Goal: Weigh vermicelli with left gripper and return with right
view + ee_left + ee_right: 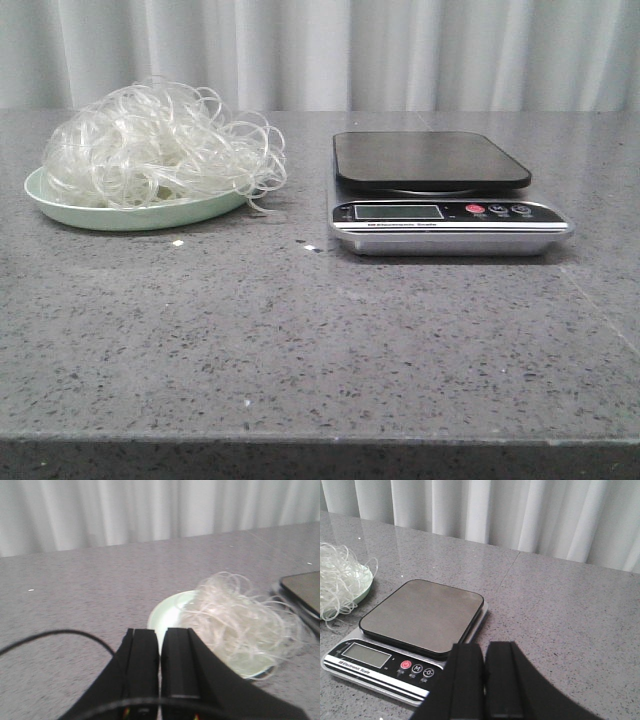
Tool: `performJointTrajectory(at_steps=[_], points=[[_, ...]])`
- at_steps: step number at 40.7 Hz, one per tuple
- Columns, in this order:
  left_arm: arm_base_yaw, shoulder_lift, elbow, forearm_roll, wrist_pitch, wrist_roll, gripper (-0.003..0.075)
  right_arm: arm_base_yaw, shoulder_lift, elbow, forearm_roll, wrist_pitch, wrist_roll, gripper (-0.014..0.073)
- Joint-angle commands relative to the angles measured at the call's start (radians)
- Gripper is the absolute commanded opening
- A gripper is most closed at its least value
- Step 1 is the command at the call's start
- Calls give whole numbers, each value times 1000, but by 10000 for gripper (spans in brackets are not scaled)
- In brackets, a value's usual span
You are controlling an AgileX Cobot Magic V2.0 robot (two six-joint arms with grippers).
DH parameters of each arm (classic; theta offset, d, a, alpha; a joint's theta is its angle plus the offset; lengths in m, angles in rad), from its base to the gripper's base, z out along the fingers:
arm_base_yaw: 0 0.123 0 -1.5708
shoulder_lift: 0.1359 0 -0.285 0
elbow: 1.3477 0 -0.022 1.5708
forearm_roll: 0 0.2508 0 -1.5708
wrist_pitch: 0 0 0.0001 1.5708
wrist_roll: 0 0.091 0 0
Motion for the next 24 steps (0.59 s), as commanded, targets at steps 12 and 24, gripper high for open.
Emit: performJointTrajectory(at_steps=[12,24], points=[[216,-372,259,-14,-83,-1,137,-7,2,-27,6,-80,-6,151],[236,-514,497,0,-207,1,137,-7,4,-27,6,-78,-6,151]])
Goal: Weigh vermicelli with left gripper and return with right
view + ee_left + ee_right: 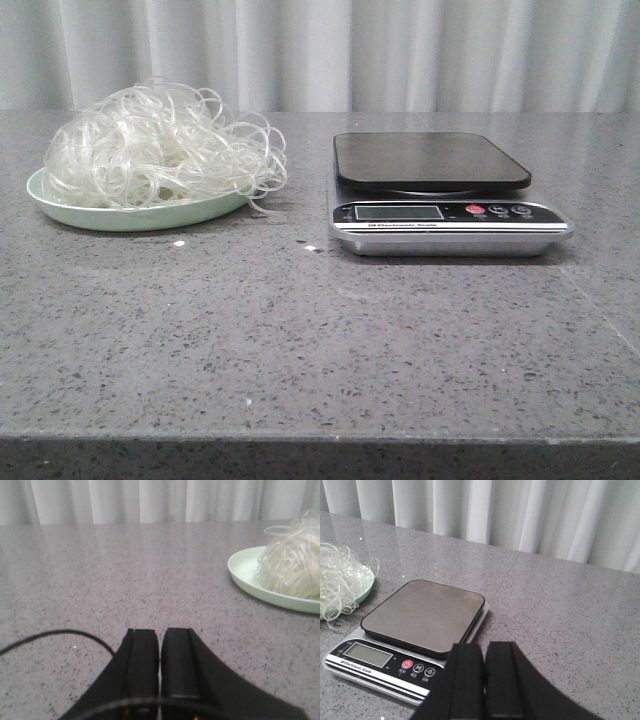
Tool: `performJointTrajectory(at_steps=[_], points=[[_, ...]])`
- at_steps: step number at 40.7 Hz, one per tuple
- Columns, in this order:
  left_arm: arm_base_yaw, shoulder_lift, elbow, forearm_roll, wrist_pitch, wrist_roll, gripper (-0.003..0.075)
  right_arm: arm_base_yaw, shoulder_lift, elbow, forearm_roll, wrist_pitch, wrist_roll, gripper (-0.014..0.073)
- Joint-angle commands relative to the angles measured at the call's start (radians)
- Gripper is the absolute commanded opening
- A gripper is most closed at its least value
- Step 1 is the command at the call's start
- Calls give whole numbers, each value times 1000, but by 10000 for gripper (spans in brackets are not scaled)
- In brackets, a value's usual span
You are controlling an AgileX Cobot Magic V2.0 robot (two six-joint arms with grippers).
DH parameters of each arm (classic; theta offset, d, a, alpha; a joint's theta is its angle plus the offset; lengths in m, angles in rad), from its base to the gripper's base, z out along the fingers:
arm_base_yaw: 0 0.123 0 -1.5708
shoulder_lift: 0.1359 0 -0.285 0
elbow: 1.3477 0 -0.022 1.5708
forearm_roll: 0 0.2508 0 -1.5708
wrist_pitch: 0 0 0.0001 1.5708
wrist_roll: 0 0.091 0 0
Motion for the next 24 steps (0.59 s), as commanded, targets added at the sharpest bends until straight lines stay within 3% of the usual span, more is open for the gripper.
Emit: performJointTrajectory(at_steps=[1,17,24], points=[[-4,-18,8,-4,-100,1,137,-7,4,-29,6,-78,-6,151],[-21,-23,8,46,-221,-13,137,-7,6,-29,6,-77,-6,151],[-53,-21,8,104,-195,-109,137,-7,6,-29,6,-77,-6,151]])
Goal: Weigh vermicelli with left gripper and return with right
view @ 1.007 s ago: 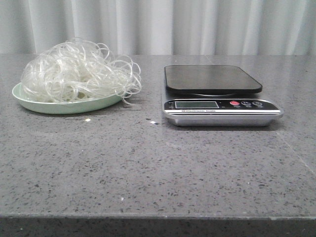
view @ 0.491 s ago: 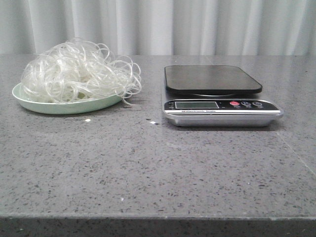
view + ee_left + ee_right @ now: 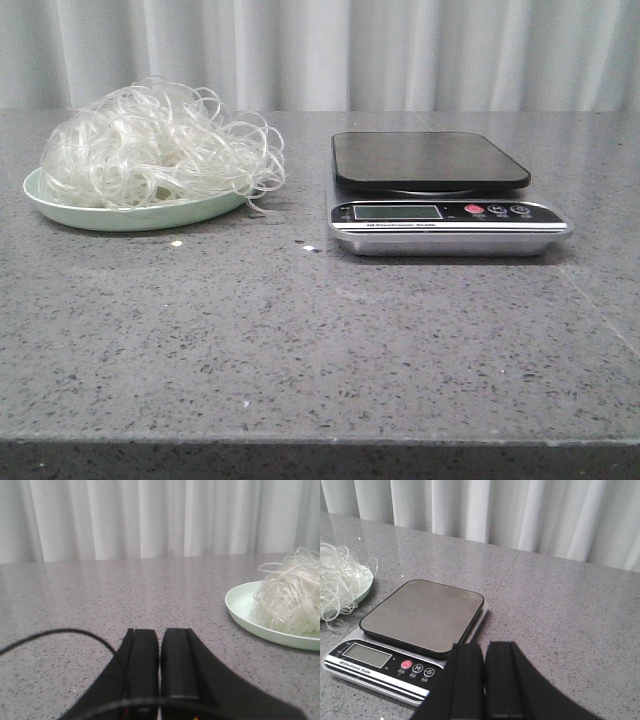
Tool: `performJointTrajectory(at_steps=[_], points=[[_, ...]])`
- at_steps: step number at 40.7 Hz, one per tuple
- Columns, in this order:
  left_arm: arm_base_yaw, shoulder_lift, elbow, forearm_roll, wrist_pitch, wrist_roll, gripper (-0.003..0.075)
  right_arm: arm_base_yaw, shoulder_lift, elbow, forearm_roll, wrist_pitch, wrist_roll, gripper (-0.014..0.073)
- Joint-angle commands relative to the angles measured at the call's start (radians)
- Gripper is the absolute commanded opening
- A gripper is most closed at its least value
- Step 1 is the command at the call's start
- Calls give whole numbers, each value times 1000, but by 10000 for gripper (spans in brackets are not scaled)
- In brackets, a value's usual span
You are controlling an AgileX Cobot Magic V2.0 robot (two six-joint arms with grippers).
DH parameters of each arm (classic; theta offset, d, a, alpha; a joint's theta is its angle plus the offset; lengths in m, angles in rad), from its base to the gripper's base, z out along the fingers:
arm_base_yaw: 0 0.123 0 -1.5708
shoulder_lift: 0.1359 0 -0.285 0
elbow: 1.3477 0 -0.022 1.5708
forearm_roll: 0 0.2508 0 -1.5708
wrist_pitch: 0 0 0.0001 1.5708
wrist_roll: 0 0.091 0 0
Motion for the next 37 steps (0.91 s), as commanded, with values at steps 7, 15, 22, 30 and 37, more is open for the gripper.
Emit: performJointTrajectory(at_steps=[7,15,22,30,37], points=[[-17,-21,7,21,-44,-41,137,-7,6,-29,0,-77,-6,151],[-17,-21,7,21,-42,-41,137,-7,6,-29,0,-77,-6,151],[-15,-21,7,21,-42,-41,137,-7,6,-29,0,-77,-6,151],[-15,-21,7,21,-42,-41,137,-7,6,-29,0,-77,-6,151],[-15,-21,7,21,-42,-41,137,-7,6,-29,0,-77,-6,151]])
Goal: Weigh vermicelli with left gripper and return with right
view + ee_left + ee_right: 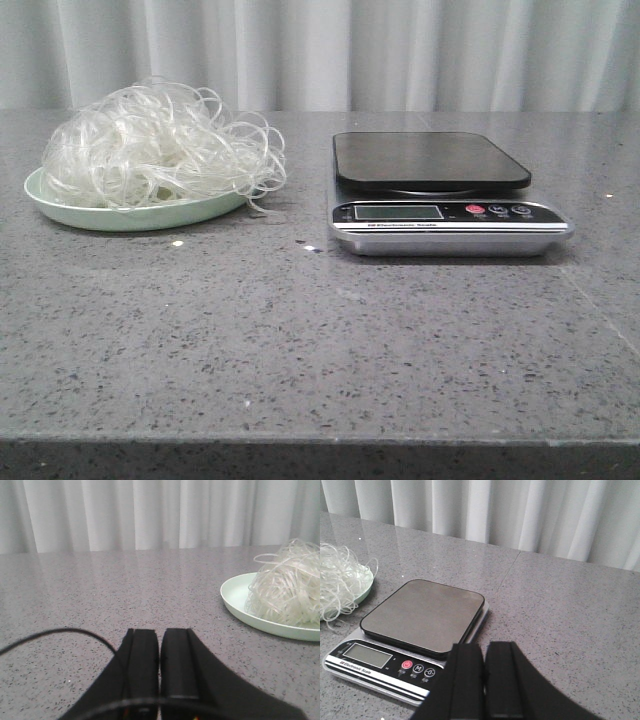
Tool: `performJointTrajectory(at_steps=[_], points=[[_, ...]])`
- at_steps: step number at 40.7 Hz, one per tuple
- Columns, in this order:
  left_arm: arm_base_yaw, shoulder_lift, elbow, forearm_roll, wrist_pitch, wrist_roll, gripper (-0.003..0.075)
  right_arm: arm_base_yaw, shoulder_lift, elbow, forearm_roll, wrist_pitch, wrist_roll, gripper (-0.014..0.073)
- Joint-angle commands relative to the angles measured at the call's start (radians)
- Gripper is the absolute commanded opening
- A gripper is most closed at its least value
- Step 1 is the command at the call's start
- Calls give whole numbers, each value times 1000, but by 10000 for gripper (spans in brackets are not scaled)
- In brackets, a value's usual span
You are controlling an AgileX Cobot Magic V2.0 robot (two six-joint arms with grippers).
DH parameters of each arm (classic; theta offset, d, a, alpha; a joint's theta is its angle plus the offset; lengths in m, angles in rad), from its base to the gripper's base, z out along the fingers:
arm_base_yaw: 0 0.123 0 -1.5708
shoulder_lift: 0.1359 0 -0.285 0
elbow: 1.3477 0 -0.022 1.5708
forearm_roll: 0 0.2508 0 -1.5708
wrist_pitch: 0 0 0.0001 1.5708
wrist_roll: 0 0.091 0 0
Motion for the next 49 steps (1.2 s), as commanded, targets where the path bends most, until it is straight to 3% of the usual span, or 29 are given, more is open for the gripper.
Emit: performJointTrajectory(at_steps=[1,22,32,40,49], points=[[-3,-21,7,-1,-70,-13,137,-7,6,-29,0,-77,-6,151],[-3,-21,7,-1,-70,-13,137,-14,4,-13,12,-76,-6,151],[-3,-21,7,-1,-70,-13,137,-192,-61,-5,12,-34,-6,151],[-3,-21,7,-1,-70,-13,137,-290,-200,112,12,-44,-6,151],[-3,-21,7,-1,-70,-13,137,-299,-378,313,12,-123,-6,151]])
